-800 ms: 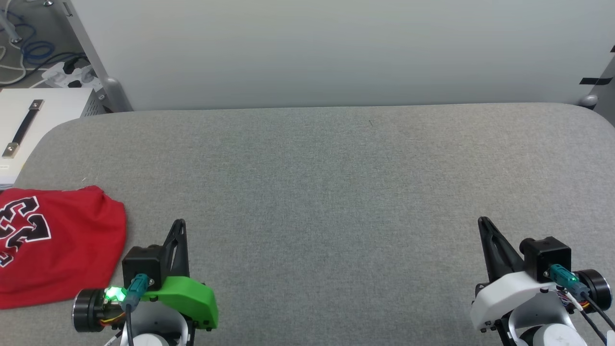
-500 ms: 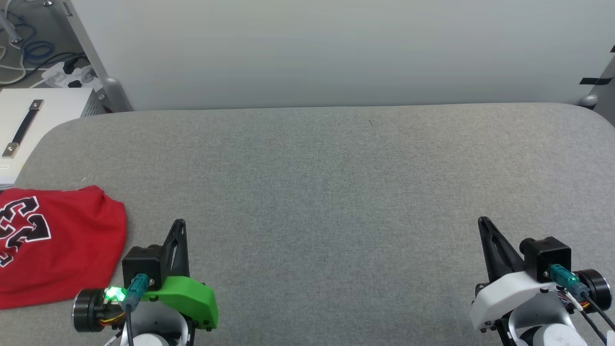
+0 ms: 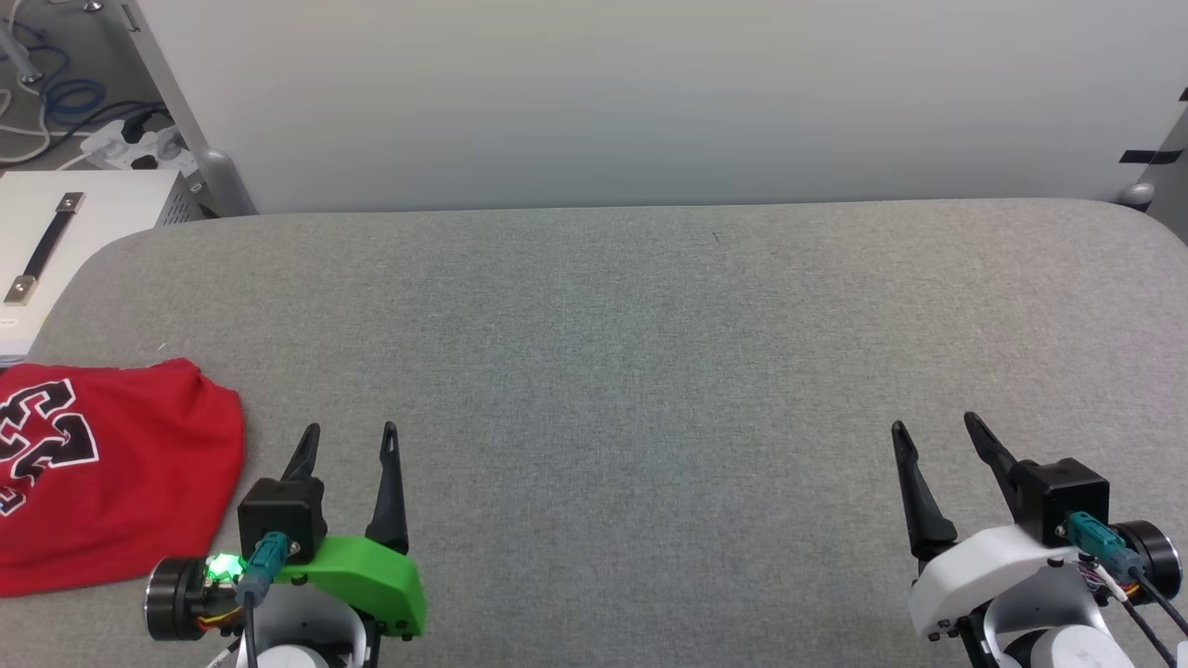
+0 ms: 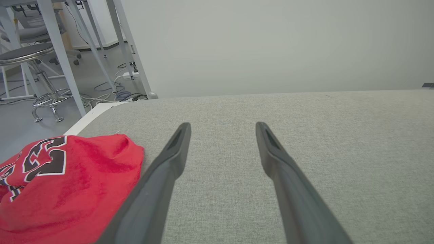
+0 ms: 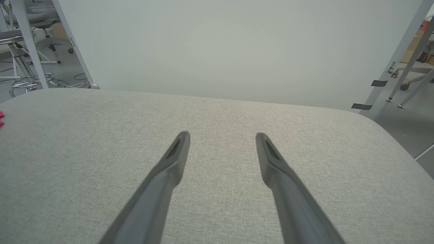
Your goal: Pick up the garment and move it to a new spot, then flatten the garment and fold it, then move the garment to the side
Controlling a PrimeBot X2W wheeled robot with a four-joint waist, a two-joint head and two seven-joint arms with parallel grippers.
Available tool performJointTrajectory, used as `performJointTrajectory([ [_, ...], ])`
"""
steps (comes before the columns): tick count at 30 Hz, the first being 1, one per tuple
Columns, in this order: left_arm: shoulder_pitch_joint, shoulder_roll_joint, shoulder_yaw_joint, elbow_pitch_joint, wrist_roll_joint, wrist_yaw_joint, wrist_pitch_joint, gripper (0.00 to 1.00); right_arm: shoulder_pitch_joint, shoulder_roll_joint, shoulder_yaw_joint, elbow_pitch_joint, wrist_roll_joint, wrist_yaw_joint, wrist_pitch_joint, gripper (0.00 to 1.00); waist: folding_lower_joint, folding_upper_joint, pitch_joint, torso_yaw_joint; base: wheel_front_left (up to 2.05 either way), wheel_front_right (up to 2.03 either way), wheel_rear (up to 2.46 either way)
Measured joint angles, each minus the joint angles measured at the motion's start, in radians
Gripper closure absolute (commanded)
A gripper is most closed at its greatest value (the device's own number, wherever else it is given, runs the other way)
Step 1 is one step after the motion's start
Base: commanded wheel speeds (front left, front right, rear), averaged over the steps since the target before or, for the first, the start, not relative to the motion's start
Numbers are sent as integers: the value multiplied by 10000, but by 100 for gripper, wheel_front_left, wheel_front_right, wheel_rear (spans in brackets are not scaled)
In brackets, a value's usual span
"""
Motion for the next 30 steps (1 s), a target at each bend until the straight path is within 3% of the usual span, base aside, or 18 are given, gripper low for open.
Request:
performJointTrajectory([
  [30, -219, 0, -192, 426, -497, -234, -617, 0, 0, 2, -58, -374, 577, 0, -332, 0, 0, 0, -10, -54, 0, 0, 0],
])
